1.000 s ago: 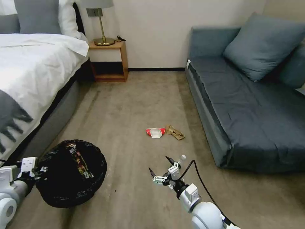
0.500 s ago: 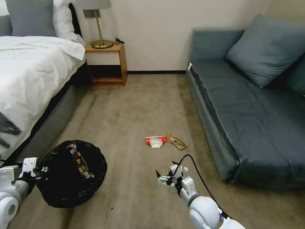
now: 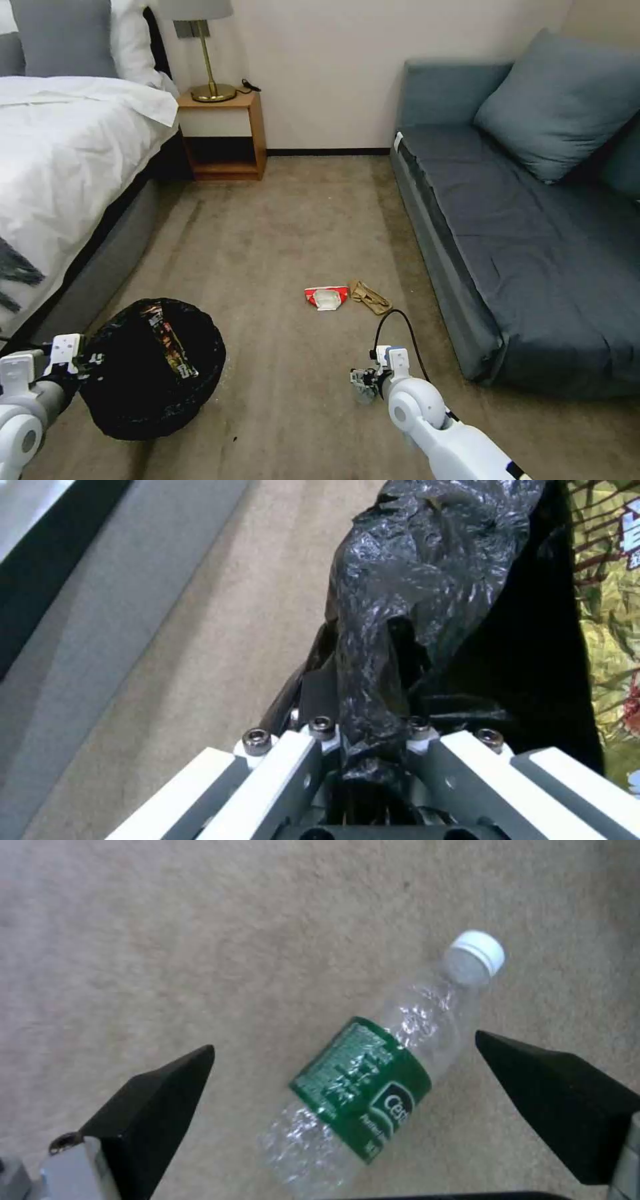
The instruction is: Pick up the trash bin, then pick up the garbage on the floor and place it into the trash bin.
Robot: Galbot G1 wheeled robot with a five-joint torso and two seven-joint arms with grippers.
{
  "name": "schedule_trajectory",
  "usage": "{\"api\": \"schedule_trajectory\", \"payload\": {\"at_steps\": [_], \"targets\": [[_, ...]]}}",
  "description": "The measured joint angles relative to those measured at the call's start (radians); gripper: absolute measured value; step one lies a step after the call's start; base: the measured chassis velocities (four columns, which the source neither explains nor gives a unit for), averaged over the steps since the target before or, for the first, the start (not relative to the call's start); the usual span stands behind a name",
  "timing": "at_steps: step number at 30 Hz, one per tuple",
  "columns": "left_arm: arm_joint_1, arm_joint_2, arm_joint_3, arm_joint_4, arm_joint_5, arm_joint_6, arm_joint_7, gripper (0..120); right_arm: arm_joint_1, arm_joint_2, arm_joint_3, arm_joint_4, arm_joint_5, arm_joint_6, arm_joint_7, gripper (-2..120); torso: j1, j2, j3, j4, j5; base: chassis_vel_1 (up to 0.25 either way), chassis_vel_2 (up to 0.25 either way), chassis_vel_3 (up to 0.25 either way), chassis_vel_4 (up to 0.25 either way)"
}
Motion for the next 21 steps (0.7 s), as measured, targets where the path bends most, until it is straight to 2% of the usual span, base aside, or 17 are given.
{"api": "schedule_trajectory", "payload": {"at_steps": [6, 8, 10, 13, 15, 17, 18, 21], "targets": [[0.007, 0.001, -0.010, 0.000, -0.002, 0.000, 0.001, 3, 0.028, 0.034, 0.011, -0.104, -0.027, -0.001, 0.001, 100, 0.000, 0.000, 0.000, 0.0000, -0.0001, 0.000, 0.000, 0.000, 0.000], [0.008, 0.001, -0.010, -0.001, -0.003, 0.000, 0.001, 3, 0.037, 0.051, 0.020, -0.146, -0.037, 0.000, -0.005, 93, 0.000, 0.000, 0.000, -0.0001, -0.0001, 0.000, 0.000, 0.000, 0.000], [0.008, 0.000, -0.010, -0.002, -0.003, 0.000, 0.001, 3, 0.038, 0.055, 0.022, -0.153, -0.037, 0.001, -0.008, 93, 0.000, 0.000, 0.000, 0.0000, -0.0001, 0.000, 0.000, 0.000, 0.000], [0.009, 0.000, -0.012, -0.005, -0.003, 0.000, 0.001, 3, 0.042, 0.071, 0.035, -0.188, -0.047, 0.008, -0.029, 76, 0.000, 0.000, 0.000, -0.0001, -0.0001, 0.000, 0.000, 0.000, 0.000], [0.010, 0.000, -0.012, -0.006, -0.003, 0.000, 0.001, 3, 0.042, 0.073, 0.036, -0.192, -0.049, 0.010, -0.033, 74, 0.000, 0.000, 0.000, -0.0001, -0.0001, 0.000, 0.000, 0.000, 0.000], [0.012, 0.000, -0.015, -0.008, -0.004, 0.000, 0.001, 3, 0.042, 0.077, 0.038, -0.204, -0.057, 0.016, -0.041, 62, 0.000, 0.000, 0.000, -0.0001, -0.0001, 0.000, 0.000, 0.000, 0.000], [0.012, 0.000, -0.015, -0.008, -0.004, 0.000, 0.001, 3, 0.042, 0.077, 0.038, -0.204, -0.057, 0.016, -0.041, 62, 0.000, 0.000, 0.000, -0.0001, -0.0001, 0.000, 0.000, 0.000, 0.000], [0.013, 0.000, -0.016, -0.009, -0.005, 0.000, 0.001, 3, 0.041, 0.076, 0.039, -0.207, -0.062, 0.020, -0.050, 50, 0.000, 0.000, 0.000, 0.0000, -0.0001, 0.000, 0.000, 0.000, 0.000]]}}
